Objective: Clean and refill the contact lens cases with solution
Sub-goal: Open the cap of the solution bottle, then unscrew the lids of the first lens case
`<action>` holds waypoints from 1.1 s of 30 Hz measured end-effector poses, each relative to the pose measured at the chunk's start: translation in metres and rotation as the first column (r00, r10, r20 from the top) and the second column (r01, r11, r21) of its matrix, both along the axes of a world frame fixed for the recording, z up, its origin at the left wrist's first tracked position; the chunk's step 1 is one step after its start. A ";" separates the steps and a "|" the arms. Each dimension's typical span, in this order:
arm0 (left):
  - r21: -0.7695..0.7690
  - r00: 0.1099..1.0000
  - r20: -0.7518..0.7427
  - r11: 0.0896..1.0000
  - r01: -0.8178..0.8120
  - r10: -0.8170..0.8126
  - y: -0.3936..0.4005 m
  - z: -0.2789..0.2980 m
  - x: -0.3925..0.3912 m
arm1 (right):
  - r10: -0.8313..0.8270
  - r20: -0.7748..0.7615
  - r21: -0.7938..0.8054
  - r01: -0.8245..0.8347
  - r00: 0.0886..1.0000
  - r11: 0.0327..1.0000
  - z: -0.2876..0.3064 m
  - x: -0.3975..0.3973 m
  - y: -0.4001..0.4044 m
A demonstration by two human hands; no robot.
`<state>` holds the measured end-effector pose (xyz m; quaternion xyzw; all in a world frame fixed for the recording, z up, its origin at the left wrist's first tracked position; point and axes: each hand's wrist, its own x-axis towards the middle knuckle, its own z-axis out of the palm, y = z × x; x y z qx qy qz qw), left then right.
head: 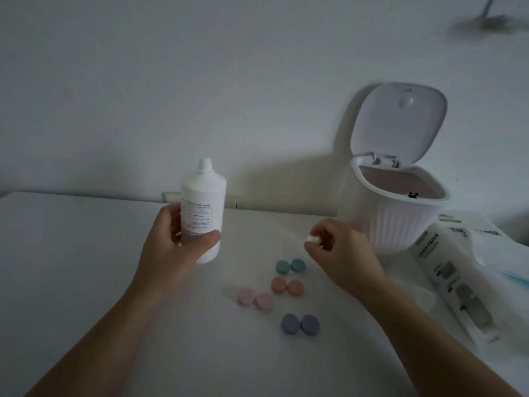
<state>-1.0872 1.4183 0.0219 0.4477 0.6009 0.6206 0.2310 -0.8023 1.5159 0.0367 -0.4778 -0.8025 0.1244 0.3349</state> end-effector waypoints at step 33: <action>0.362 0.848 -0.338 0.888 -0.284 0.409 -0.025 0.015 0.012 | 0.195 0.179 -0.140 -0.171 0.964 0.975 0.011 0.041 -0.055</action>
